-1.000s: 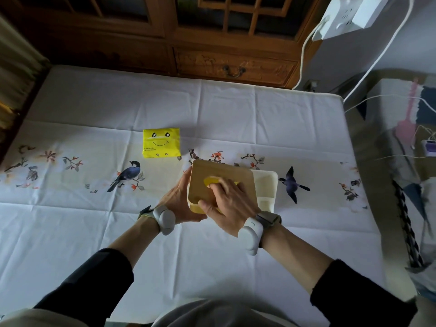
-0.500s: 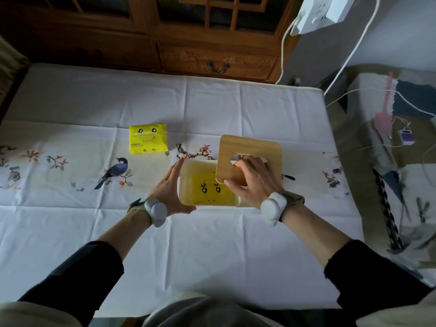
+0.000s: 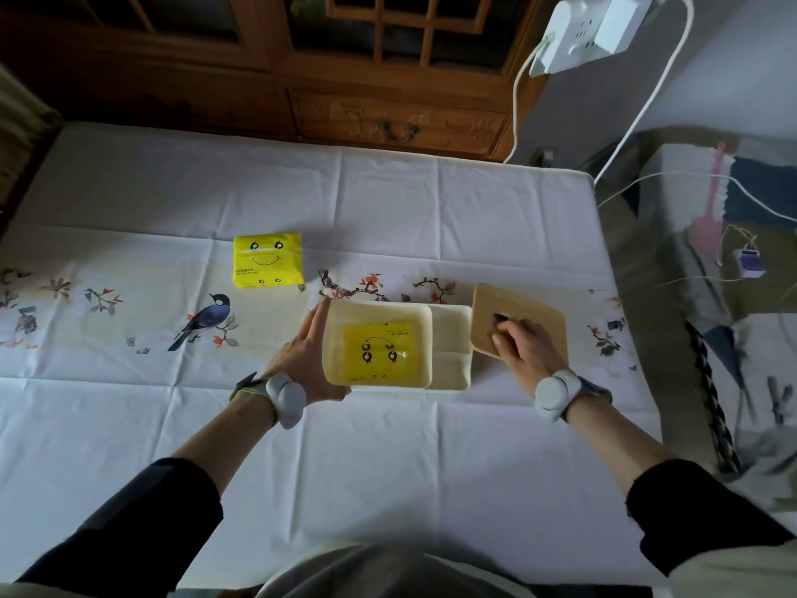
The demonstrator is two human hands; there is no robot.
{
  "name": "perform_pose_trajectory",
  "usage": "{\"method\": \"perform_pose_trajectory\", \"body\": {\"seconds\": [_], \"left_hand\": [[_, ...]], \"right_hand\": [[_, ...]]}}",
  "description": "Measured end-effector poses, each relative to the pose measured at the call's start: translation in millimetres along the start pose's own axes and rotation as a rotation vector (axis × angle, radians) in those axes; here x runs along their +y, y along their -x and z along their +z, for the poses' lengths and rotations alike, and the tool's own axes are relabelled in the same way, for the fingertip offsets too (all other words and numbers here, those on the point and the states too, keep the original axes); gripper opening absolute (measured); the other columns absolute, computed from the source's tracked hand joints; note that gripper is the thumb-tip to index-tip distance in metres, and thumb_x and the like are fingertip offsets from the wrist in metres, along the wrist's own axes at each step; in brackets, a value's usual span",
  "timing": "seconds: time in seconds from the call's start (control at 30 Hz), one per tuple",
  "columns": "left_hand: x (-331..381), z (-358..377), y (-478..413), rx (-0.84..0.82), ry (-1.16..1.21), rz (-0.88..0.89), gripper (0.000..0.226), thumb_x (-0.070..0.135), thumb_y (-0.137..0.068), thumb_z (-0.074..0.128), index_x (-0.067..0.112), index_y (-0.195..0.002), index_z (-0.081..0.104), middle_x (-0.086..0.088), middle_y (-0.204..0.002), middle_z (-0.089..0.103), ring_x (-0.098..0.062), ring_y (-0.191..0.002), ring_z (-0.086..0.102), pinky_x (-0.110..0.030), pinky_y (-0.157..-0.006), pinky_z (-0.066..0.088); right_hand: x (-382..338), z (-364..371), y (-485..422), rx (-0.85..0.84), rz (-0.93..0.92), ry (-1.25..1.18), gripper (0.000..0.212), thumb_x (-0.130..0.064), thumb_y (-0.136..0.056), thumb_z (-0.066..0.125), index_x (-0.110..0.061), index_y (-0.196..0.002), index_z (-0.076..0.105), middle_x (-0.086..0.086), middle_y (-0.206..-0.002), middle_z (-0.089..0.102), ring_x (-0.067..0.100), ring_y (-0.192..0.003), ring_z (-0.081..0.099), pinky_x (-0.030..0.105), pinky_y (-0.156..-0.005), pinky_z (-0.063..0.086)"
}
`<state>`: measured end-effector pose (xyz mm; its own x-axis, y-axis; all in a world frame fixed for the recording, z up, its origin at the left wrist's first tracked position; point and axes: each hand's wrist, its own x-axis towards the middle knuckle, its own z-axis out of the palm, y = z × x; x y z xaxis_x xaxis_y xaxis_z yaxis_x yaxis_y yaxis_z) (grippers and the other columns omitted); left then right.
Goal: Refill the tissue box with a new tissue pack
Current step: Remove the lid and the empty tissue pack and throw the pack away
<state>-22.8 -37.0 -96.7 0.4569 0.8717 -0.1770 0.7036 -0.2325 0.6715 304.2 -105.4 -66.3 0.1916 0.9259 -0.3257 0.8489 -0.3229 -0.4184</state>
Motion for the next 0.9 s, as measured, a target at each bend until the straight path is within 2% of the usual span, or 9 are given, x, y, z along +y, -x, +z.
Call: {"method": "perform_pose_trajectory", "body": {"seconds": [0.1,0.2,0.27,0.33,0.5,0.7,0.83,0.9], "left_hand": [[1,1,1,0.002,-0.028,-0.003,0.133,0.021,-0.046,0.086,0.009,-0.148,0.003,-0.009,-0.152,0.026,-0.035,-0.124,0.048,-0.036,-0.081,0.051],[0,1,-2,-0.01,-0.028,0.015,0.133,0.021,-0.045,0.087,0.006,-0.148,0.003,-0.012,-0.152,0.026,-0.035,-0.128,0.045,-0.035,-0.085,0.05],[-1,2,-3,-0.021,-0.033,-0.004,0.135,0.023,-0.045,0.087,0.008,-0.148,0.001,-0.01,-0.153,0.025,-0.036,-0.126,0.047,-0.044,-0.088,0.053],[-2,1,-2,-0.033,-0.084,-0.042,0.137,0.027,-0.044,0.087,0.012,-0.149,-0.001,-0.008,-0.154,0.022,-0.039,-0.119,0.052,-0.048,-0.084,0.054],[-8,7,-4,-0.021,-0.139,-0.035,0.142,0.033,-0.041,0.088,0.015,-0.149,-0.003,-0.009,-0.155,0.023,-0.043,-0.108,0.059,-0.045,-0.075,0.054],[-9,9,-3,-0.021,-0.148,-0.049,0.141,0.036,-0.043,0.086,0.017,-0.148,-0.005,-0.009,-0.155,0.021,-0.043,-0.1,0.062,-0.044,-0.073,0.055],[-6,8,-2,-0.017,-0.163,-0.057,0.139,0.035,-0.044,0.086,0.015,-0.148,-0.004,-0.008,-0.155,0.022,-0.043,-0.095,0.063,-0.043,-0.072,0.054],[-4,8,-2,-0.016,-0.171,-0.055,0.138,0.035,-0.045,0.086,0.014,-0.148,-0.003,-0.009,-0.155,0.021,-0.044,-0.095,0.063,-0.043,-0.07,0.054]], "right_hand": [[15,8,0,-0.017,0.026,0.025,0.028,-0.023,-0.094,0.051,-0.003,-0.113,0.054,0.021,-0.118,0.055,0.039,-0.11,0.042,0.043,-0.095,0.033],[26,16,-2,-0.048,-0.001,0.051,0.026,-0.021,-0.091,0.056,-0.002,-0.109,0.057,0.021,-0.117,0.056,0.041,-0.109,0.043,0.043,-0.092,0.036],[30,20,-4,-0.08,-0.005,0.082,0.026,-0.02,-0.09,0.058,-0.001,-0.107,0.059,0.022,-0.115,0.057,0.043,-0.108,0.045,0.045,-0.093,0.036],[31,26,-3,-0.106,-0.009,0.113,0.026,-0.019,-0.088,0.059,-0.001,-0.107,0.06,0.024,-0.112,0.057,0.045,-0.106,0.045,0.047,-0.093,0.036],[37,38,-3,-0.17,-0.034,0.171,0.027,-0.022,-0.09,0.056,-0.004,-0.11,0.058,0.022,-0.113,0.055,0.04,-0.11,0.042,0.045,-0.096,0.035],[40,48,0,-0.159,-0.041,0.193,0.033,-0.023,-0.09,0.056,-0.007,-0.118,0.055,0.02,-0.118,0.055,0.038,-0.113,0.041,0.043,-0.098,0.034],[39,47,1,-0.153,-0.049,0.206,0.034,-0.026,-0.088,0.058,-0.013,-0.119,0.055,0.017,-0.111,0.057,0.037,-0.109,0.043,0.039,-0.09,0.037],[38,47,0,-0.147,-0.051,0.211,0.034,-0.025,-0.087,0.059,-0.013,-0.119,0.056,0.018,-0.11,0.057,0.037,-0.11,0.042,0.04,-0.091,0.036]]}}
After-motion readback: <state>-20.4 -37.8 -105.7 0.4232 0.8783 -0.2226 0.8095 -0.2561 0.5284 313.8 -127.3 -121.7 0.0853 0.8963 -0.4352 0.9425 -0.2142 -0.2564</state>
